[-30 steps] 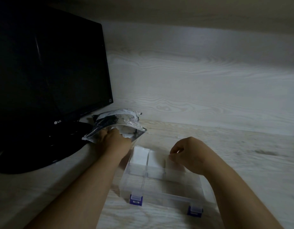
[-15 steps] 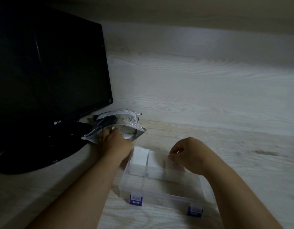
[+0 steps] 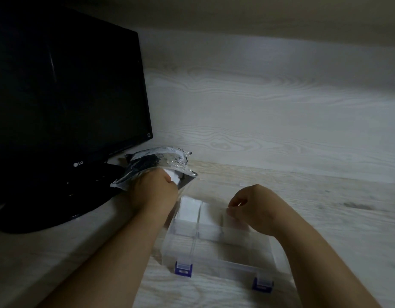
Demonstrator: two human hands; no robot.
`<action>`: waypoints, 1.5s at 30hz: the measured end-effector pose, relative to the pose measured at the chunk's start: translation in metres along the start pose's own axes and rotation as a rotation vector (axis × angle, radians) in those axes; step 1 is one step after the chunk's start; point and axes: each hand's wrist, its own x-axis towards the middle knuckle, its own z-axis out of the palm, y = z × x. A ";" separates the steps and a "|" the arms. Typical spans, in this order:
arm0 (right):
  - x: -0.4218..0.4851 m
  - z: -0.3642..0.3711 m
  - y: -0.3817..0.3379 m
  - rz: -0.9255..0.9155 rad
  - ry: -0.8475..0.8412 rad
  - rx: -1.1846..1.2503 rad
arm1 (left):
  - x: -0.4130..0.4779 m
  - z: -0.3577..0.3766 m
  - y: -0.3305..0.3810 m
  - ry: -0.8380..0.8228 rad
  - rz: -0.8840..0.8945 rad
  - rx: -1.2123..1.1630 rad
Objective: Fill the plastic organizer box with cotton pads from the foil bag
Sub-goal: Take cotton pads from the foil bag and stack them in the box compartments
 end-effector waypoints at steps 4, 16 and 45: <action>0.001 0.001 0.001 -0.004 0.013 0.008 | -0.001 -0.004 0.007 0.034 -0.036 -0.180; 0.000 -0.002 -0.002 -0.023 0.130 0.282 | -0.011 -0.003 0.018 -0.154 0.025 -0.850; 0.001 0.001 -0.006 -0.009 0.187 0.688 | -0.022 0.001 0.028 -0.490 0.148 -0.931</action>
